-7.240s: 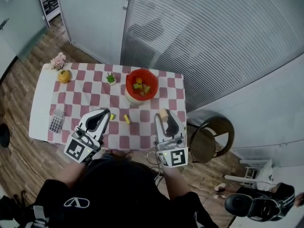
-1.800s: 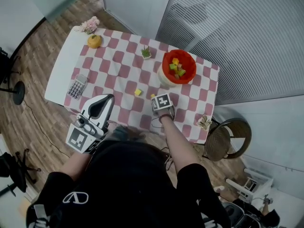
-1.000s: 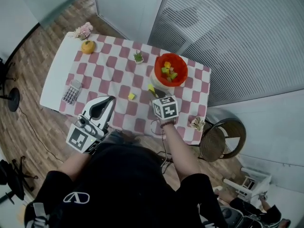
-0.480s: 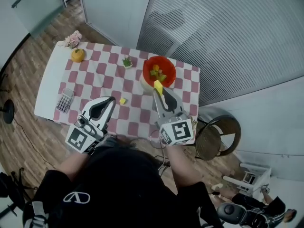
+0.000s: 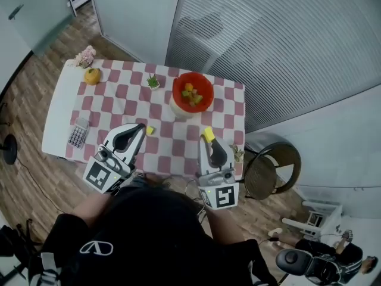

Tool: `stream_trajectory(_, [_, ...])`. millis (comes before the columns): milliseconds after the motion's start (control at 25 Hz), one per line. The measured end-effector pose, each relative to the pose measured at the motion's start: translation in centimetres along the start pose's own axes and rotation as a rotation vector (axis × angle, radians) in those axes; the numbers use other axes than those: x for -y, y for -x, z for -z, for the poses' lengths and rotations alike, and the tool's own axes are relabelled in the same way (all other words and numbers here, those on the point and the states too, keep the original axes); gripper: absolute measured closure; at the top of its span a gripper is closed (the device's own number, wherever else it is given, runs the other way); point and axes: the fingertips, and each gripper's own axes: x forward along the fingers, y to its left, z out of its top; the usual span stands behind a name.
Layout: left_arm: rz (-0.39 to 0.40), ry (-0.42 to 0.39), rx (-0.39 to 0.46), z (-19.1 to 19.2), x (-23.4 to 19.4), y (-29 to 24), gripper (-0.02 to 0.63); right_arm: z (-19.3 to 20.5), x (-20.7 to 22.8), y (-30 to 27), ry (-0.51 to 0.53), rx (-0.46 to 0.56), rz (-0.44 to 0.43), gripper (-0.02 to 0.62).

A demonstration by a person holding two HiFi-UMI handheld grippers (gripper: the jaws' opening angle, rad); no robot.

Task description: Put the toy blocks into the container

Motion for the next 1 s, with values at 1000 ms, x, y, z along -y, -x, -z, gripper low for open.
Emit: stream_trajectory(1000, [-0.065,0.0,0.018,-1.3,-1.1,1.5,0.6,5.3,7.5,-10.0,0.059,-0.054,0.067,0.52])
